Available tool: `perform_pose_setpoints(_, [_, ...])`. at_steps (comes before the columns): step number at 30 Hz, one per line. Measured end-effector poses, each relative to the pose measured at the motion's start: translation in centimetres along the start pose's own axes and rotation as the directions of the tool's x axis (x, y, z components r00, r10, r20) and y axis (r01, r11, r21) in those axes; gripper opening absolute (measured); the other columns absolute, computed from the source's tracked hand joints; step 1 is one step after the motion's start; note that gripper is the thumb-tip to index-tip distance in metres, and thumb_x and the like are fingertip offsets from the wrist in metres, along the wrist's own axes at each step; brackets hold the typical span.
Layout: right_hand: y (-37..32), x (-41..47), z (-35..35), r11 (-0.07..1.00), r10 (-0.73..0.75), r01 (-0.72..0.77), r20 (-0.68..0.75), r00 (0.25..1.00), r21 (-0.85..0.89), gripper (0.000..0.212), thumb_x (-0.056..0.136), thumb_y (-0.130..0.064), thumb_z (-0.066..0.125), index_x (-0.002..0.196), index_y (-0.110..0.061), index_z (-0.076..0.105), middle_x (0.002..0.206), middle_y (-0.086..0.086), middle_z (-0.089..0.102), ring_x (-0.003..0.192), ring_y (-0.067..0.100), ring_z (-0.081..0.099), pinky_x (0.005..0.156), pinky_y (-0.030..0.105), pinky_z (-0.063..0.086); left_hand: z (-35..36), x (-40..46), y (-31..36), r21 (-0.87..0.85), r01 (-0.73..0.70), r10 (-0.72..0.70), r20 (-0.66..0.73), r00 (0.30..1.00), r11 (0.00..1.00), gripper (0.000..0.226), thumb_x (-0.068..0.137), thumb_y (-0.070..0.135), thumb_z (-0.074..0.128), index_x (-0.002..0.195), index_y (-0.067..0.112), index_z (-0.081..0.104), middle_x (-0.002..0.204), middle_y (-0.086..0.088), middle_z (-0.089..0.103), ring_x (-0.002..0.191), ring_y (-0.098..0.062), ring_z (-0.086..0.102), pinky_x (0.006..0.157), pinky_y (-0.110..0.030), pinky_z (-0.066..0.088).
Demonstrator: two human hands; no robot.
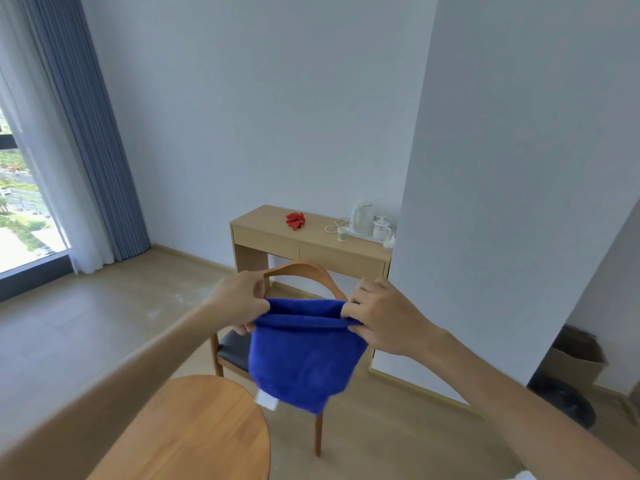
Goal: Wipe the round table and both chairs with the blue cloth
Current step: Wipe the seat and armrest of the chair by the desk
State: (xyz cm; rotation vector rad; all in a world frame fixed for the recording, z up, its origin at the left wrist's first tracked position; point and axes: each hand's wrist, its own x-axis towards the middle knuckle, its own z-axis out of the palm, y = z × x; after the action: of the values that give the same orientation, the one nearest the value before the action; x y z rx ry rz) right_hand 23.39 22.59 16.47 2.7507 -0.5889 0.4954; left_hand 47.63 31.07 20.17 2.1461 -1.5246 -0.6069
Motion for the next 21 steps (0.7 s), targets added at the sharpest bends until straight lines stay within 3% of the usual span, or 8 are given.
perform_pose_setpoints(4, [-0.6,0.6,-0.2,0.997,-0.024,0.023,0.021,0.999,0.072,0.014,0.077,-0.017,0.069,0.087,-0.017,0.061,0.083,-0.001,0.062,0.080,0.021,0.057,0.073,0.034,0.049,-1.9,0.0,1.0,0.111,-0.096,0.101,-0.040,0.994,0.989,0.012,0.080,0.000,0.044,0.084,0.010,0.049,0.058,-0.006,0.066,0.045,-0.014,0.062,0.050,-0.021,0.049])
perform_pose_setpoints(8, [0.2,0.6,-1.3,0.976,0.008,-0.025,0.083,0.997,0.215,0.011,0.088,-0.018,0.060,0.098,-0.015,0.062,0.094,0.001,0.062,0.090,0.018,0.052,0.085,0.030,0.039,-2.3,-0.5,-0.2,0.104,-0.206,0.207,0.006,0.978,0.973,0.019,0.082,-0.005,0.045,0.085,0.014,0.042,0.076,-0.005,0.066,0.046,-0.009,0.060,0.051,-0.019,0.047])
perform_pose_setpoints(13, [0.4,0.4,-1.7,0.891,0.059,-0.112,0.131,0.990,0.439,0.015,0.094,-0.019,0.059,0.106,-0.014,0.065,0.100,-0.001,0.065,0.092,0.010,0.053,0.081,0.013,0.037,-2.2,-1.5,-1.4,0.135,-0.379,0.377,0.046,0.925,0.915,0.024,0.084,-0.009,0.038,0.083,0.015,0.042,0.075,0.002,0.060,0.055,-0.001,0.057,0.059,-0.018,0.050])
perform_pose_setpoints(18, [0.4,0.3,-1.4,0.866,0.074,-0.111,0.094,0.993,0.487,0.014,0.093,-0.016,0.059,0.105,-0.014,0.067,0.100,-0.004,0.064,0.089,0.003,0.052,0.079,0.007,0.037,-1.9,-1.4,-2.8,0.177,-0.515,0.517,0.035,0.855,0.839,0.034,0.084,-0.013,0.040,0.071,0.015,0.053,0.083,0.003,0.054,0.077,-0.005,0.056,0.066,-0.014,0.045])
perform_pose_setpoints(21, [0.5,0.3,-1.2,0.863,0.077,-0.097,0.061,0.995,0.495,0.013,0.092,-0.015,0.060,0.103,-0.014,0.067,0.096,-0.010,0.062,0.086,-0.002,0.049,0.078,0.006,0.036,-1.5,-1.2,-3.5,0.236,-0.563,0.585,-0.029,0.810,0.792,0.029,0.086,-0.010,0.043,0.078,0.012,0.059,0.083,0.009,0.054,0.082,-0.002,0.053,0.068,-0.011,0.042])
